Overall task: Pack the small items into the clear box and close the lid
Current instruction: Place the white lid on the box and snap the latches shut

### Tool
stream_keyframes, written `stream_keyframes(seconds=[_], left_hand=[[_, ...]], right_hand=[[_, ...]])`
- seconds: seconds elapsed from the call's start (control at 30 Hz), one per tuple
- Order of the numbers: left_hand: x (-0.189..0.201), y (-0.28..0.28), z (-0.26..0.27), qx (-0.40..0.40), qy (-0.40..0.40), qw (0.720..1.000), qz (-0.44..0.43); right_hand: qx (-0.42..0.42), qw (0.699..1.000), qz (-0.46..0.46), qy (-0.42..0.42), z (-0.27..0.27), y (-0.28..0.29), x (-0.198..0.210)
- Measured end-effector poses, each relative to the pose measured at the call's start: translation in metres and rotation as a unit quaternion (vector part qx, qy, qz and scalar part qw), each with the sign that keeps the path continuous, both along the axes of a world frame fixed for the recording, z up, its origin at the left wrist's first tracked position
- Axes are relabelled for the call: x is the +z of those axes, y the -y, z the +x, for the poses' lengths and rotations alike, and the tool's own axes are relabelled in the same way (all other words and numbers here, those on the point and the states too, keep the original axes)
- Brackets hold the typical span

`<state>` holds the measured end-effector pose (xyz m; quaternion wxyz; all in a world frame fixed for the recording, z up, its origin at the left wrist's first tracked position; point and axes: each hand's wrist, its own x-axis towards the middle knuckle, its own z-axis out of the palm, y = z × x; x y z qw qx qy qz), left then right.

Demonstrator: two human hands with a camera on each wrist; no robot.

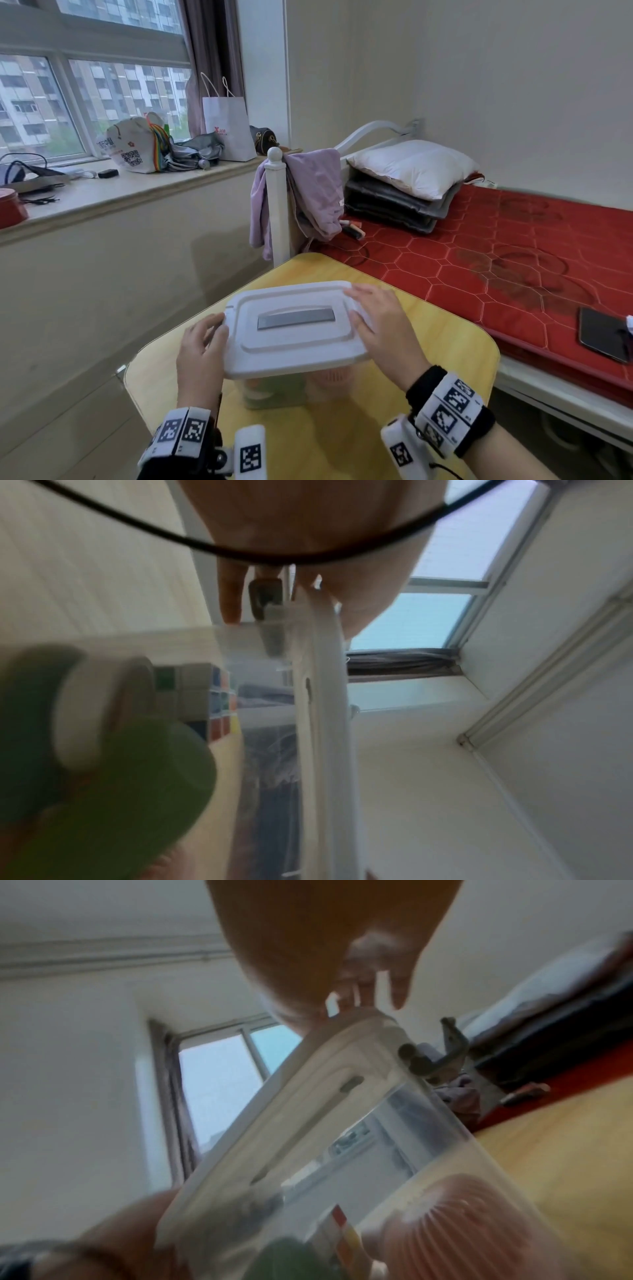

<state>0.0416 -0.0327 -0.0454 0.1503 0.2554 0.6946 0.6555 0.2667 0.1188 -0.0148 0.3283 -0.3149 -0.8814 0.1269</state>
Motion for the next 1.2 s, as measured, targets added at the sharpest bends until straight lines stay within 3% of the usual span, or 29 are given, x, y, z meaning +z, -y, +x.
stream_keyframes(seconds=[0.13,0.23,0.33,0.43,0.5,0.63,0.73,0.83,1.07,1.2], left_hand=[[-0.002,-0.009,-0.005,-0.009,0.138,0.989,0.055],[-0.007,-0.011,-0.008,-0.01,0.244,0.964,0.105],[-0.012,-0.014,-0.011,-0.005,0.288,0.952,0.098],[-0.005,-0.016,-0.01,-0.006,0.313,0.948,0.065],[0.001,-0.016,-0.006,-0.009,0.297,0.955,0.017],[0.007,-0.018,-0.002,-0.017,0.228,0.974,-0.011],[0.006,-0.026,-0.005,0.004,0.097,0.994,-0.059],[0.016,-0.033,-0.001,0.019,-0.002,0.991,-0.135],[0.009,-0.035,0.002,0.034,0.014,0.993,-0.109],[0.015,-0.038,0.003,0.045,-0.125,0.967,-0.218]], right_hand=[[-0.057,0.969,-0.236,-0.043,0.001,-0.017,-0.008],[-0.036,0.877,-0.436,-0.196,-0.001,-0.011,-0.011],[-0.043,0.809,-0.527,-0.258,-0.005,-0.013,-0.021],[-0.064,0.78,-0.564,-0.264,-0.009,-0.021,-0.025],[-0.072,0.802,-0.54,-0.245,-0.012,-0.025,-0.02],[-0.099,0.879,-0.432,-0.177,-0.02,-0.02,-0.007],[-0.115,0.908,-0.381,-0.134,-0.024,-0.017,-0.002],[-0.127,0.926,-0.345,-0.082,-0.027,-0.019,0.001],[-0.162,0.927,-0.326,-0.087,-0.028,-0.018,-0.004],[-0.179,0.948,-0.254,-0.063,-0.031,-0.017,-0.007]])
